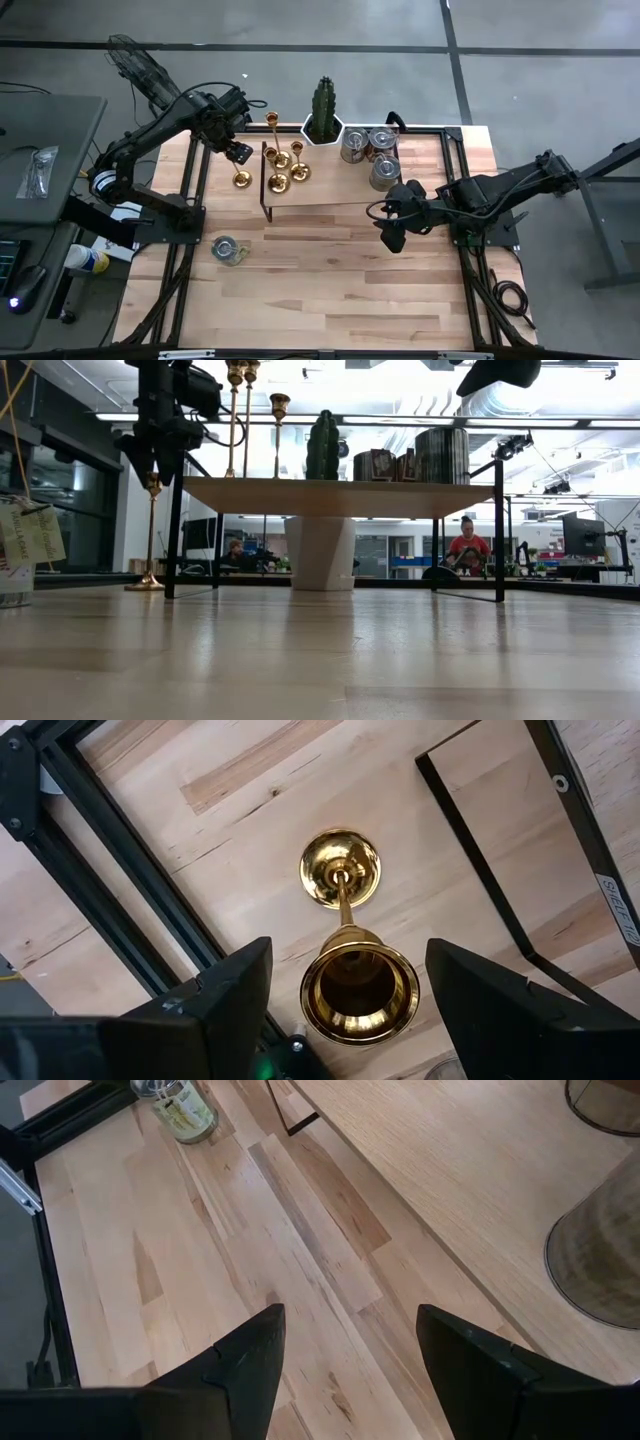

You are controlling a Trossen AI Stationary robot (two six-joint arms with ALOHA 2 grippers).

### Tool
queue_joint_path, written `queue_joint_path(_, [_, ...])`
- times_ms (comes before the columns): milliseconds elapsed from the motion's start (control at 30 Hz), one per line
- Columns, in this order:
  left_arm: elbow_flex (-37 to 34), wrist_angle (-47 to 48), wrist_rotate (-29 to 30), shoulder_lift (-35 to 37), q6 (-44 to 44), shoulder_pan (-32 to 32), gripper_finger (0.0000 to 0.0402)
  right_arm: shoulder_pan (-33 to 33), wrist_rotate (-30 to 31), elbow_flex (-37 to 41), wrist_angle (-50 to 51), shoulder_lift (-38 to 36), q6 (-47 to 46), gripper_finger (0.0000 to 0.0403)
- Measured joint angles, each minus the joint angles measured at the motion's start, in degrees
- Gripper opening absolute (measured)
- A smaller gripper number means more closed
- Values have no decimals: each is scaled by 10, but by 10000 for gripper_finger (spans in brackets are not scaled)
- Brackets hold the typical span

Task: Pick & Place candle stick holders
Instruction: Put the gold candle holder on the shelf

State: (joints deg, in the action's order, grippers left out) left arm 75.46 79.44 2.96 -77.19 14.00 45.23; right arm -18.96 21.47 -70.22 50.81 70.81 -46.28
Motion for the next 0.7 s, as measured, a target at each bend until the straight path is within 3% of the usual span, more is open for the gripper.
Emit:
queue_joint_path(333, [0, 0, 0, 0, 0, 0, 250, 0, 0, 0, 0, 0, 0, 220])
queue_joint_path(700, [0, 0, 0, 0, 0, 0, 161, 0, 0, 0, 0, 0, 0, 220])
